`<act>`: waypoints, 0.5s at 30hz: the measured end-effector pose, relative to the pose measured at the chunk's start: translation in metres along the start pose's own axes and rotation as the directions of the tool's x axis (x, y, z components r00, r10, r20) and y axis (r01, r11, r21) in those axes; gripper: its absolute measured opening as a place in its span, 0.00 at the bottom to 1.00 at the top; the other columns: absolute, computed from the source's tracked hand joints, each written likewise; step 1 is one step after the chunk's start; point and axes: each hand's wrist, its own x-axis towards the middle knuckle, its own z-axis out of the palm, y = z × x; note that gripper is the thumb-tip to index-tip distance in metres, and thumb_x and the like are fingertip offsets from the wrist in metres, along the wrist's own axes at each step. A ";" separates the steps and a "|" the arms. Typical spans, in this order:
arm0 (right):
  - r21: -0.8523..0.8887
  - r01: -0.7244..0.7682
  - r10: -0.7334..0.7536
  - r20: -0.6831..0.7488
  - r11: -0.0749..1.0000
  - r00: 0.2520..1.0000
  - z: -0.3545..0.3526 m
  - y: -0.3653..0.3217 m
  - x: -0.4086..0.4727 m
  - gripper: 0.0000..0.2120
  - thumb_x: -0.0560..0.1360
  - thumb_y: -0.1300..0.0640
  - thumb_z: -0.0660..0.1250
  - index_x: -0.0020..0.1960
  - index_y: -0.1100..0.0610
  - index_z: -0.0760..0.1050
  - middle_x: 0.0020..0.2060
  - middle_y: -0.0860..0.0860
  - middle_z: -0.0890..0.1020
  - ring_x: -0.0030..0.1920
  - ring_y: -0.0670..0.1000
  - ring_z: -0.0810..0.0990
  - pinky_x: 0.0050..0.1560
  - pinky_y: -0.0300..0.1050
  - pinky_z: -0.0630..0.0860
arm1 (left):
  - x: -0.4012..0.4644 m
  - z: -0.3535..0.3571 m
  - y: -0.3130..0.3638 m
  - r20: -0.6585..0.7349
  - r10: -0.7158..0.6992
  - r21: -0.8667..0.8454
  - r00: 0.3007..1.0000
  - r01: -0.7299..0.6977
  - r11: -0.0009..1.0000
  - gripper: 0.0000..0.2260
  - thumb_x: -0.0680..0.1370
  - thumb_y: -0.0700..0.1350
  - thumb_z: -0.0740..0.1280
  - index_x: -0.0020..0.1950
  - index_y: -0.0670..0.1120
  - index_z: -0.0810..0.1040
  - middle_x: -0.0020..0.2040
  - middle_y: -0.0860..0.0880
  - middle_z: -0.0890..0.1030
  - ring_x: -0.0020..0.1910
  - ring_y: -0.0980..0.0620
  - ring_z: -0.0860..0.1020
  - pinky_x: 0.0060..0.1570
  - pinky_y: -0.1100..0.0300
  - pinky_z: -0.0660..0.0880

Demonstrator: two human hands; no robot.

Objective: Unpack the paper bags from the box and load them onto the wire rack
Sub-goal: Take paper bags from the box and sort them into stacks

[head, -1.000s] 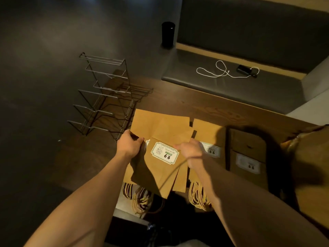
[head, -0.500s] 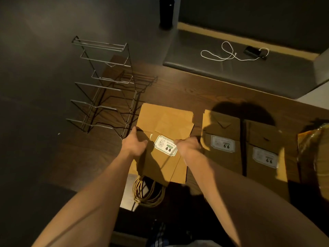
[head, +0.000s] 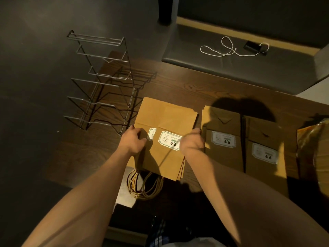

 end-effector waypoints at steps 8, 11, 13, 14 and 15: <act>0.732 0.008 -0.138 0.117 0.681 0.983 -0.076 -0.004 0.004 0.15 0.81 0.67 0.59 0.66 0.60 0.73 0.50 0.55 0.81 0.39 0.46 0.80 0.30 0.36 0.78 | -0.008 0.003 0.079 0.103 0.099 -0.561 0.990 -0.025 0.827 0.19 0.84 0.49 0.62 0.73 0.43 0.71 0.56 0.47 0.82 0.53 0.47 0.81 0.53 0.54 0.78; 0.647 0.058 -0.086 0.011 0.760 0.996 -0.108 0.016 0.020 0.19 0.80 0.66 0.58 0.69 0.55 0.71 0.54 0.52 0.80 0.44 0.46 0.80 0.35 0.37 0.76 | -0.007 0.020 0.110 0.156 0.144 -0.641 0.977 -0.011 0.767 0.16 0.82 0.39 0.65 0.70 0.40 0.72 0.41 0.52 0.82 0.41 0.51 0.79 0.39 0.63 0.77; 0.549 0.063 -0.034 -0.062 0.834 0.997 -0.121 0.029 0.027 0.17 0.78 0.66 0.59 0.63 0.54 0.76 0.50 0.52 0.78 0.47 0.51 0.78 0.36 0.38 0.71 | -0.005 0.039 0.130 0.161 0.150 -0.597 0.976 -0.025 0.802 0.09 0.81 0.37 0.66 0.60 0.39 0.79 0.34 0.52 0.82 0.35 0.53 0.76 0.35 0.62 0.74; 0.490 0.062 -0.034 -0.067 0.870 0.997 -0.128 0.036 0.031 0.14 0.77 0.66 0.59 0.57 0.56 0.78 0.45 0.54 0.77 0.47 0.53 0.76 0.35 0.40 0.68 | -0.003 0.050 0.139 0.158 0.131 -0.574 0.979 -0.017 0.819 0.09 0.80 0.38 0.67 0.60 0.39 0.80 0.38 0.49 0.83 0.36 0.51 0.77 0.39 0.59 0.77; 0.445 0.054 -0.033 -0.055 0.894 0.998 -0.132 0.044 0.033 0.11 0.77 0.67 0.59 0.53 0.58 0.77 0.42 0.55 0.76 0.46 0.54 0.73 0.34 0.40 0.66 | -0.002 0.059 0.147 0.149 0.112 -0.557 0.982 -0.010 0.831 0.09 0.80 0.39 0.68 0.59 0.40 0.80 0.44 0.46 0.84 0.41 0.48 0.80 0.46 0.55 0.79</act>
